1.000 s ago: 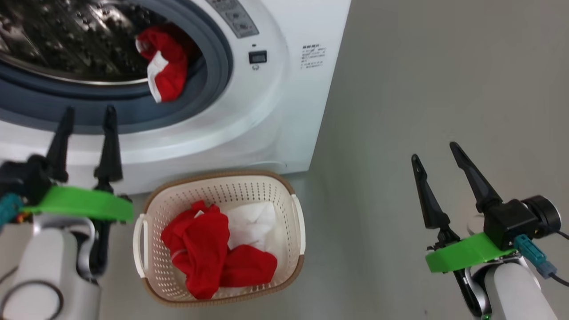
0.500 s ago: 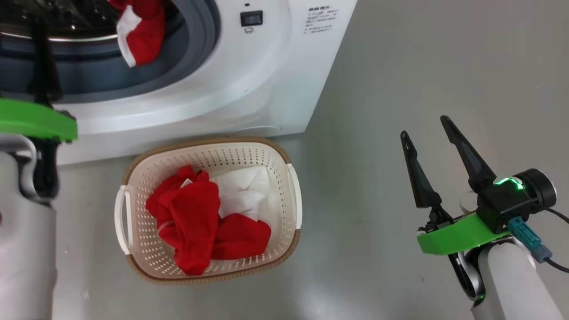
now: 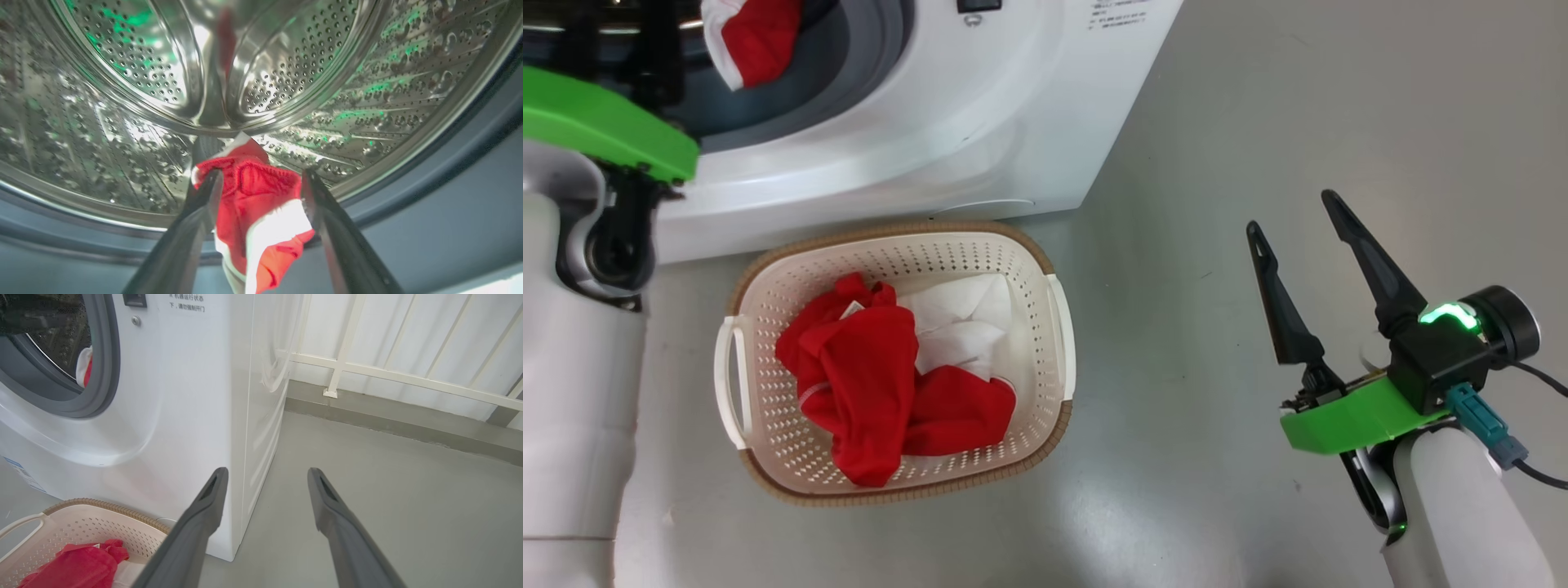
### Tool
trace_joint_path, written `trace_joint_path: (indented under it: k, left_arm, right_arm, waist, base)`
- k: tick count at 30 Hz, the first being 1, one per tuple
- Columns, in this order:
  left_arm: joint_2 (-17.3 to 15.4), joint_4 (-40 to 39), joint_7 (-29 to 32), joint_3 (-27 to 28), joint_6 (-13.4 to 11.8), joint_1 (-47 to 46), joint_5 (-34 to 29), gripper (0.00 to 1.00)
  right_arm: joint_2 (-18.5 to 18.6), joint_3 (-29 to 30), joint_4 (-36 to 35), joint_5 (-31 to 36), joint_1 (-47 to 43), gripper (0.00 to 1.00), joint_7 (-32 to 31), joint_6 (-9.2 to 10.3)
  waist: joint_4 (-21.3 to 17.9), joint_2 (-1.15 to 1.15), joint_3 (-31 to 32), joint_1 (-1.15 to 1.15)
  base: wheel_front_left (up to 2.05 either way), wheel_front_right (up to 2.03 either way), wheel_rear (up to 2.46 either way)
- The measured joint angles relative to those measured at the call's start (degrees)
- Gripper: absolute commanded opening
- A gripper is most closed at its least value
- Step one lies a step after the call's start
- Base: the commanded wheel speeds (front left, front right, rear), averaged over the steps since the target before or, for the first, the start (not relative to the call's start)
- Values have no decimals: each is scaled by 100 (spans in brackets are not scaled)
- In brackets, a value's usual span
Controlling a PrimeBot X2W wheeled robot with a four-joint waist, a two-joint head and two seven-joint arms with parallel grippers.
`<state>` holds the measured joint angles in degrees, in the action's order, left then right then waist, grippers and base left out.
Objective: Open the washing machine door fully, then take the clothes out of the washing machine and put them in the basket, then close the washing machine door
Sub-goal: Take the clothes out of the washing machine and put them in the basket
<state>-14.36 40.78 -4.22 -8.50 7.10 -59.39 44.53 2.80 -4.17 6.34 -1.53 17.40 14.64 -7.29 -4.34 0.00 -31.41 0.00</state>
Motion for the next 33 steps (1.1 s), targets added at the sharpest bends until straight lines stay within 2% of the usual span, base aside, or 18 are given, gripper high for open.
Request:
trace_joint_path:
  k: [6, 10, 20, 33]
  left_arm:
    - [-312, -145, 488, -493, 0, -21, 756, 100]
    - [-470, 11, 625, -779, 0, -91, 788, 100]
    - [-612, 499, 726, -1201, 0, -466, 947, 100]
    - [-732, 487, 1149, -1844, 1, -599, 1312, 100]
  right_arm:
    - [1, -30, 14, -35, 55, 100, 0, 0]
    - [2, -45, 13, -51, 57, 100, 0, 0]
    - [4, -169, -45, -156, 107, 100, 0, 0]
    - [4, -145, -127, -225, 180, 100, 0, 0]
  waist:
    - [-66, 0, -5, 0]
    - [-127, 0, -23, 0]
    - [-261, 0, -196, 0]
    - [-246, 0, -364, 0]
  base:
    - [0, 0, 0]
    - [0, 0, 0]
    - [0, 0, 0]
    - [0, 0, 0]
